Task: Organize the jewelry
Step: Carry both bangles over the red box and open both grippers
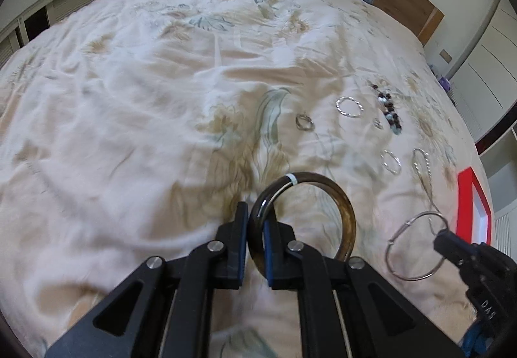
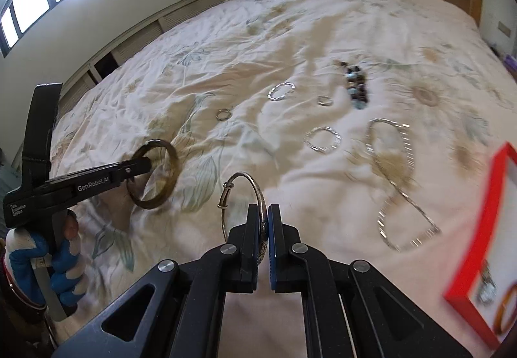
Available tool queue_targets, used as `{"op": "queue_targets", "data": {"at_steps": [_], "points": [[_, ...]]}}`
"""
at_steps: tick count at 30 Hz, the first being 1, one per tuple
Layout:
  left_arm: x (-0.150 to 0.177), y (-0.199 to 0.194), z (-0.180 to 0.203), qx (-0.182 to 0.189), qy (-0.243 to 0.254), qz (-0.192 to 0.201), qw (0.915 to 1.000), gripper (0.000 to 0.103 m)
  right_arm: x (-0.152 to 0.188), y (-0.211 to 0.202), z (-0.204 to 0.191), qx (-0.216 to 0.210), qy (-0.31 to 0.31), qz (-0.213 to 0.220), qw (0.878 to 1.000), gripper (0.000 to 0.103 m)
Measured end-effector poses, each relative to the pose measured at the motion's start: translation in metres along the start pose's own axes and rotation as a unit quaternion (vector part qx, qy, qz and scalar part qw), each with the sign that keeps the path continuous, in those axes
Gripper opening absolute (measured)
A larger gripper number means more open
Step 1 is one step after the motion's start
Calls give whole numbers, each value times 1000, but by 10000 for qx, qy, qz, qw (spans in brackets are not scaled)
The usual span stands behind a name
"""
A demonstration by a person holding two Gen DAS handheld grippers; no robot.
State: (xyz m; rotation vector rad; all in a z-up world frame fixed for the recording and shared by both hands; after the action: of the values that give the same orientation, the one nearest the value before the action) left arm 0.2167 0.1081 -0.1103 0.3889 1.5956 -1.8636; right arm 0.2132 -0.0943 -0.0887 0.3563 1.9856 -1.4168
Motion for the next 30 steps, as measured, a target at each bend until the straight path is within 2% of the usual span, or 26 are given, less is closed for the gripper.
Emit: {"op": "queue_targets", "data": {"at_steps": [5,9,15,18,22,30], "points": [[6,-37,7,29,228,110,9997,8,12,-51,8,270,111,185,9994,5],[12,-62,31,183,456,173,9986,8,20,-87,18,465,252,383,9979,5],[25,-81,102,643,930,87,9936,8,34,-143,58,830,533,718,9925,6],[32,-84,150,964,1218,28,9879,8,39,-167,90,1055,716,868,9880,6],[41,-82,225,1379,1698,-20,9758,8,43,-194,139,1372,906,1018,9811,6],[58,-50,348,1767,2514,-124,9515,8,41,-207,234,1769,1144,1191,9703,6]]}}
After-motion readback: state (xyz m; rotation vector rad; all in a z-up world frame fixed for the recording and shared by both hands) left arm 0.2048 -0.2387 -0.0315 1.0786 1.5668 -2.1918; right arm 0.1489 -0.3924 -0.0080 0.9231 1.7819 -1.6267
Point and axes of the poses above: each gripper's, at about its wrist camera, not at the fingertips, and y roughly the way its jaws point, z to its right, x to its underside, the point moved 6 cm from there along y, roughly the way its jaws point, and after that the axes turned 8 degrees about z, right-handed, at the moved point
